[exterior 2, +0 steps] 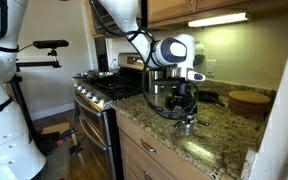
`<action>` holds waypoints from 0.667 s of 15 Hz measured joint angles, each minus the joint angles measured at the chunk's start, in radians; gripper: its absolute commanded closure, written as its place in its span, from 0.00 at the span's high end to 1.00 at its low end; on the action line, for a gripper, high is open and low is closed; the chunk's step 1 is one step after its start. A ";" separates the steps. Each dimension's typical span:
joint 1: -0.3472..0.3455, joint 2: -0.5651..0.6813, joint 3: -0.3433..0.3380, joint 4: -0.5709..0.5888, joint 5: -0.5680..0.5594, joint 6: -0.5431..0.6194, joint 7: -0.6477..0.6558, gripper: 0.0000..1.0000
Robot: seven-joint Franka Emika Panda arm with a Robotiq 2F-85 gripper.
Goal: Put the small pot inside the medium pot and put both pots inside the large pot
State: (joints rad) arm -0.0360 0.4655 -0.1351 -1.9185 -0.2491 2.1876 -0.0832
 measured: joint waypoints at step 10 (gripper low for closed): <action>-0.004 -0.015 0.027 -0.027 0.001 0.034 -0.042 1.00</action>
State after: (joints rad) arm -0.0401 0.4501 -0.1084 -1.9458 -0.2484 2.2212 -0.1256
